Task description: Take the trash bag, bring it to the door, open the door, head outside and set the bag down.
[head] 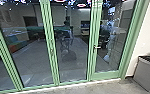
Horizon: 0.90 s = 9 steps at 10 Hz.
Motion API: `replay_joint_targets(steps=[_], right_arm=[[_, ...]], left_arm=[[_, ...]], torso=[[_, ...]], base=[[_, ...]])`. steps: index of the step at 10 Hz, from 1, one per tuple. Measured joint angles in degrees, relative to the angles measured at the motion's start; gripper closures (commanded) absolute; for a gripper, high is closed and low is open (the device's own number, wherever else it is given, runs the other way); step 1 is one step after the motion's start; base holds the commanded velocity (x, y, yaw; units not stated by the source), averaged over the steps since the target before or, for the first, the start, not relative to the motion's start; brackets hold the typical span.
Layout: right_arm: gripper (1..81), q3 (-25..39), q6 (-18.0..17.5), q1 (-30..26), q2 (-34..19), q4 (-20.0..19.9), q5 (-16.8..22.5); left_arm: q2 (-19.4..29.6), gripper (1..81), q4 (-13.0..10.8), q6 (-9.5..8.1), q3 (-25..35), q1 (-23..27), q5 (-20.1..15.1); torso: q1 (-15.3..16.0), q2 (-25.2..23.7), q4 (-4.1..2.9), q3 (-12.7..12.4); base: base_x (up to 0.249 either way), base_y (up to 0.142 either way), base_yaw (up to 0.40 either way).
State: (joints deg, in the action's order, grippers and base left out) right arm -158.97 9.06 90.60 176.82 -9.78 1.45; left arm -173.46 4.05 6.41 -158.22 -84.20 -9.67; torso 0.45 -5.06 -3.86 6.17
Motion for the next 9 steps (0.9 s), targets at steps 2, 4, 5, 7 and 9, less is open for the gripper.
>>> replay_joint_targets(steps=[2, 4, 5, 7, 9], right_arm=[[1.0, 0.0, 0.11, -0.04, -0.02, 0.0, 0.0], [1.0, 0.0, 0.11, -0.11, 0.07, 0.02, 0.0], [1.0, 0.0, 0.11, -0.11, 0.02, 0.22, 0.0], [1.0, 0.0, 0.12, -0.26, 0.05, 0.5, 0.0], [1.0, 0.0, -0.07, -0.13, 0.38, 0.46, 0.0]], left_arm=[[-0.02, 81.1, 0.0, 0.0, 0.0, 0.05, 0.0], [0.11, 81.1, 0.0, 0.0, 0.11, -0.26, 0.02], [0.28, 81.1, 0.0, 0.0, 0.11, -0.24, 0.0], [0.28, 81.1, 0.0, 0.0, 0.11, 0.0, 0.02], [0.37, 81.1, 0.0, 0.0, 0.04, -0.28, -0.06]], torso=[[0.02, 0.0, 0.0, 0.0], [-0.02, -0.02, 0.0, 0.0], [-0.02, -0.02, 0.0, 0.0], [0.0, -0.02, 0.0, 0.0], [-0.05, -0.02, 0.0, 0.0]], base=[[0.134, 0.0, 0.0], [0.132, 0.0, 0.0], [0.132, 0.0, 0.0], [0.135, -0.035, 0.0], [0.14, -0.089, 0.0]])
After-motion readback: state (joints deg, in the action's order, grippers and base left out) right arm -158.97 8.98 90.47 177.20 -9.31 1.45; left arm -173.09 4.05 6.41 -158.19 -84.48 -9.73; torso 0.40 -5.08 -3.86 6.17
